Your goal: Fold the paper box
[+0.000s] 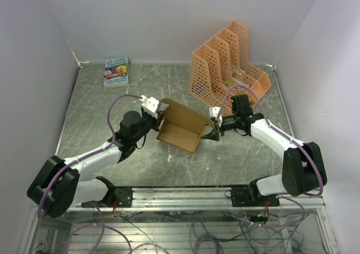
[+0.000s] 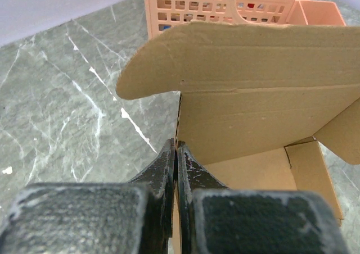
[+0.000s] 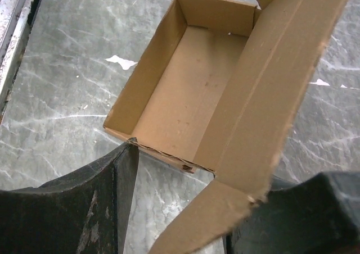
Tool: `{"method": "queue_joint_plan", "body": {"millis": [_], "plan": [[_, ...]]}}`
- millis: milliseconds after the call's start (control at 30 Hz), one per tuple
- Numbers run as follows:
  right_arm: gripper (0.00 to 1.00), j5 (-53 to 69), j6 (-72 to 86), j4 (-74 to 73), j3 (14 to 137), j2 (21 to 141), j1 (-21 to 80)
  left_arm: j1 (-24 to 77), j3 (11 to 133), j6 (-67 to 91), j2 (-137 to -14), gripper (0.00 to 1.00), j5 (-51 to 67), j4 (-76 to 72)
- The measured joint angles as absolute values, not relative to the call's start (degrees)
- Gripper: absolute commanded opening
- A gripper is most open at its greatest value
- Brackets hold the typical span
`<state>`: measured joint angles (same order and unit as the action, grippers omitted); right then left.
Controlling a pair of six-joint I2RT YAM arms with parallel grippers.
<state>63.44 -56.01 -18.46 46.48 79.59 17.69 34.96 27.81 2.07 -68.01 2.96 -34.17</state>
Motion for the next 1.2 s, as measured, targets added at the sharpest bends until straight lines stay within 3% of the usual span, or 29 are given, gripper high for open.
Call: {"method": "queue_joint_plan", "body": {"millis": [467,1200], "plan": [[0.50,58.76,-54.22,-16.38,45.71,78.74,20.32,42.44,28.21,2.59,-68.42,0.07,-12.95,-33.32],[0.49,50.24,-53.52,-15.94,45.30,78.87,25.23,49.78,20.29,1.98,-77.52,0.09,-28.88,-50.02]]}}
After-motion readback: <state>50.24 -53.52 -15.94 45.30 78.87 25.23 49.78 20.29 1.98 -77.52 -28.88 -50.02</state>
